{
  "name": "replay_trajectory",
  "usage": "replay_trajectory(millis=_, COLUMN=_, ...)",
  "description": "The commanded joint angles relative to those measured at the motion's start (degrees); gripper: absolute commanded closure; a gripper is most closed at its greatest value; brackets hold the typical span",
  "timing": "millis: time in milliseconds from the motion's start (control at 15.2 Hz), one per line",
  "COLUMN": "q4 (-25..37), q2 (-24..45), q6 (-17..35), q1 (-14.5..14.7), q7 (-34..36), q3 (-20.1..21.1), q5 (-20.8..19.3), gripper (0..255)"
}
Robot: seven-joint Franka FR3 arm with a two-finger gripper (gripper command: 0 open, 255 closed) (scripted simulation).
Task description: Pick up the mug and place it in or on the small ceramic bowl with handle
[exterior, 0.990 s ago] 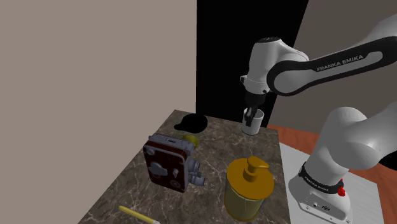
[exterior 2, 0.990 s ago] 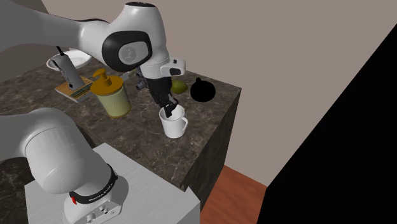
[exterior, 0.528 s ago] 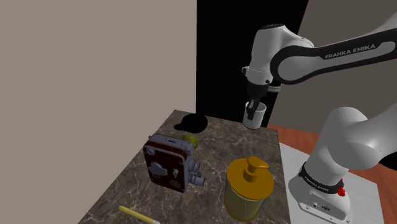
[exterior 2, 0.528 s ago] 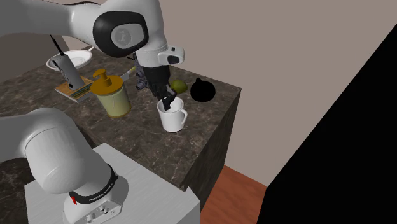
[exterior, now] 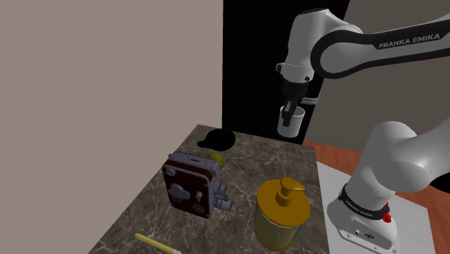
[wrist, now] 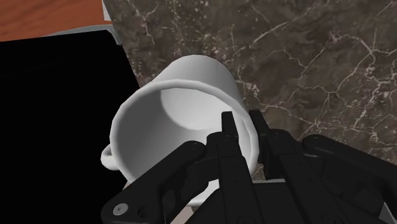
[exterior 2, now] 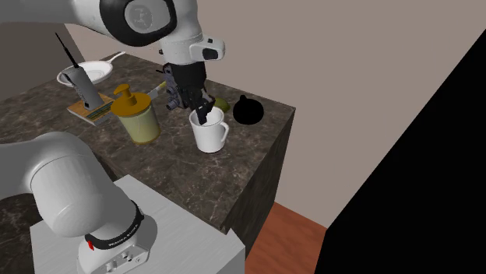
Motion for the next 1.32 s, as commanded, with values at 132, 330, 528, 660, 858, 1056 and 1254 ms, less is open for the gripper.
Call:
replay_trajectory(millis=132, q4=3.0, q2=-0.1, q6=-3.1, q1=0.0, q7=-0.1, q3=0.1, q5=0.1, gripper=255)
replay_trajectory(millis=330, q4=6.9, q2=5.0, q6=-2.0, q1=0.4, q7=0.8, q3=0.9, q5=0.7, gripper=255)
replay_trajectory(millis=528, q4=12.4, q2=12.3, q6=-0.3, q1=0.9, q7=2.3, q3=2.1, q5=1.3, gripper=255)
replay_trajectory(millis=660, q4=16.3, q2=17.0, q6=0.5, q1=1.1, q7=3.2, q3=2.9, q5=1.5, gripper=255)
replay_trajectory(millis=858, q4=22.6, q2=23.9, q6=1.0, q1=1.3, q7=4.5, q3=3.9, q5=1.6, gripper=255)
replay_trajectory(millis=1056, q4=29.5, q2=30.7, q6=0.8, q1=1.5, q7=5.8, q3=4.9, q5=1.5, gripper=255)
replay_trajectory(millis=1254, q4=37.0, q2=37.4, q6=0.0, q1=1.8, q7=7.1, q3=5.8, q5=1.1, gripper=255)
